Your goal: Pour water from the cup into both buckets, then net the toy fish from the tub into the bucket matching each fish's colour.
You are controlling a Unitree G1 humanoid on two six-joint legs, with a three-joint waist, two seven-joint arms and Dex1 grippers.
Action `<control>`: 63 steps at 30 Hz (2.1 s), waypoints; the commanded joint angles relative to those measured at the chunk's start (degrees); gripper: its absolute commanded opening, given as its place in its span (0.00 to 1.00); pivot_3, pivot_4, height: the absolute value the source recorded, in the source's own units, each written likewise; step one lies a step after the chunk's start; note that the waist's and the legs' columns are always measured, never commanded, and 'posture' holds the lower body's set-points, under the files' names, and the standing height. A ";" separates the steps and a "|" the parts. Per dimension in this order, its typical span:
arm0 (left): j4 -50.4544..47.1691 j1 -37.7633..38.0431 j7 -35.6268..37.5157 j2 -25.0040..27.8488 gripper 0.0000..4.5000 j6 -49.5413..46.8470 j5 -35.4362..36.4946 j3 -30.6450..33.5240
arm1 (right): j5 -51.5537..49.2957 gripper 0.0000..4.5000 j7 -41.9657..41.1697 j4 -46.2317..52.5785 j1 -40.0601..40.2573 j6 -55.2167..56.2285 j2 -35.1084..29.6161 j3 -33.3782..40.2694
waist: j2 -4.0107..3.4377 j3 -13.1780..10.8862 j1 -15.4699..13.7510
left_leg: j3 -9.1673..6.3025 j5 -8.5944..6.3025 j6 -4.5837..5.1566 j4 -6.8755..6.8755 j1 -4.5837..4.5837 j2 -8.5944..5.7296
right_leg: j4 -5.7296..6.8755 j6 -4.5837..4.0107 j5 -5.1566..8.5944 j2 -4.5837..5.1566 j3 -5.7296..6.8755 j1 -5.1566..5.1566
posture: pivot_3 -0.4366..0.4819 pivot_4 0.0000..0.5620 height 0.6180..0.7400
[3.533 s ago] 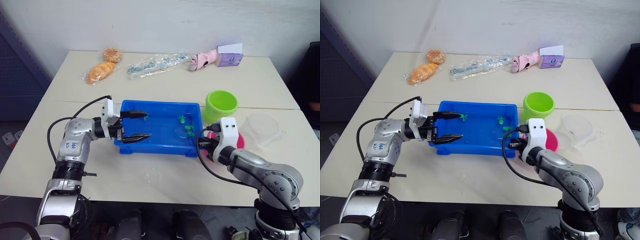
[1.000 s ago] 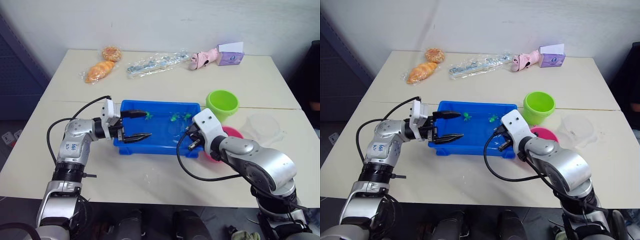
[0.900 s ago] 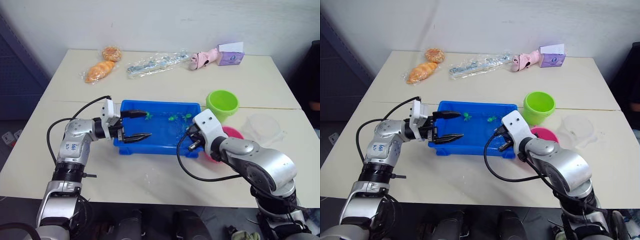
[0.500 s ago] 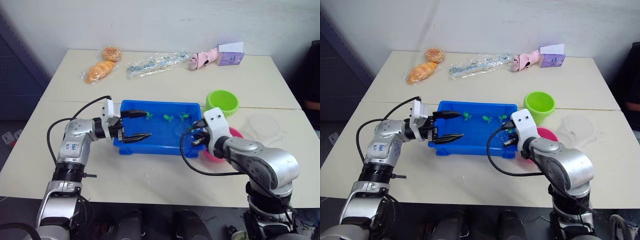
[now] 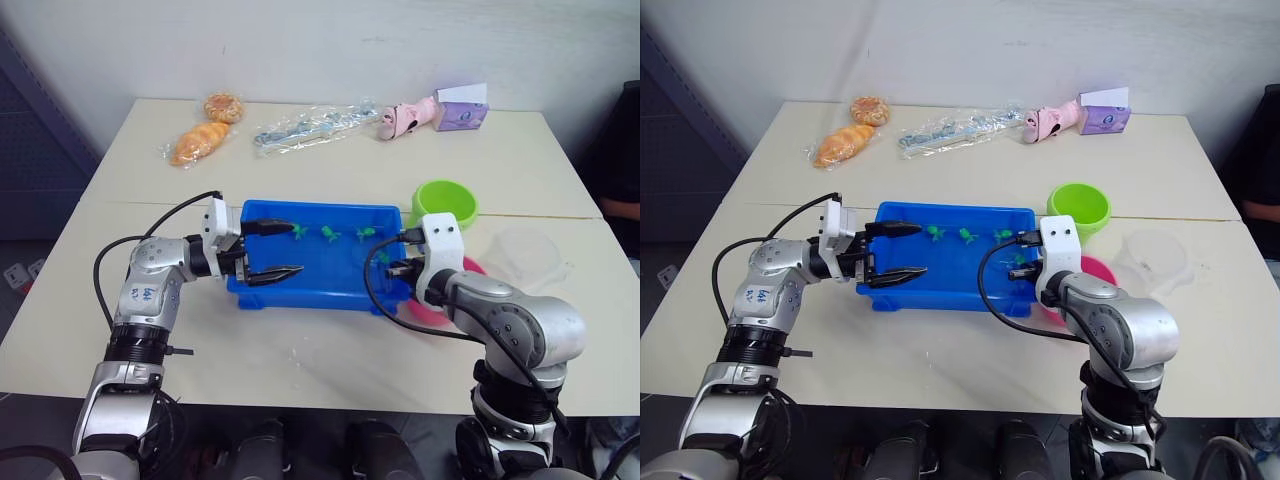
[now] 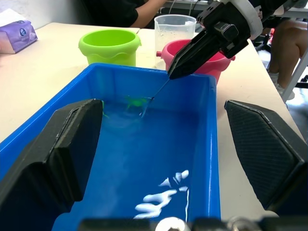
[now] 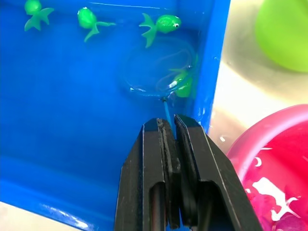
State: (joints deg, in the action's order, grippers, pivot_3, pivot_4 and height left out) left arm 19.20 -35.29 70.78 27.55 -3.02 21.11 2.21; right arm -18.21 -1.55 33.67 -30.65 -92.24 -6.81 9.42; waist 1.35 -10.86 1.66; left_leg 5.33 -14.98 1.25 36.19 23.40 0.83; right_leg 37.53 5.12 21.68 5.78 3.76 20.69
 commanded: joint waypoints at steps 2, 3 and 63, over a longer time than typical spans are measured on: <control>-0.44 -0.32 -0.03 0.34 0.97 0.62 0.97 0.92 | 0.87 0.00 0.49 0.60 -1.54 -0.26 1.12 0.81 | 0.00 0.00 0.05 | 0.00 0.00 0.00 -0.01 0.00 0.00 | 0.00 0.00 0.00 0.00 0.00 0.00 | 0.48 0.27 1.00; -0.45 -0.32 -0.08 0.32 0.97 0.61 0.98 0.94 | 1.21 0.00 0.62 0.48 -1.83 0.09 1.57 0.86 | 0.00 0.00 0.06 | 0.01 0.00 0.00 -0.01 0.00 0.00 | 0.00 0.00 0.00 0.00 0.00 0.01 | 0.48 0.27 1.00; -7.11 -4.45 -9.28 -1.19 0.97 -10.93 7.54 5.42 | 1.40 0.00 -24.61 -9.34 14.83 47.57 -35.79 12.46 | 0.00 -0.01 -0.21 | 0.03 0.15 -0.06 0.00 -0.11 0.01 | -0.09 0.01 0.00 -0.05 -0.01 -0.12 | 0.48 0.27 1.00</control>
State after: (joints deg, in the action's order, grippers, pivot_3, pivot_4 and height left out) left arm 14.17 -39.01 61.54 26.26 -14.26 28.01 7.67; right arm -19.21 -25.80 25.16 -15.68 -49.02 -41.18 21.63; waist 1.34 -10.87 1.45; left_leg 5.36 -14.83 1.19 36.19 23.29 0.84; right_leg 37.44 5.13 21.68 5.73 3.75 20.57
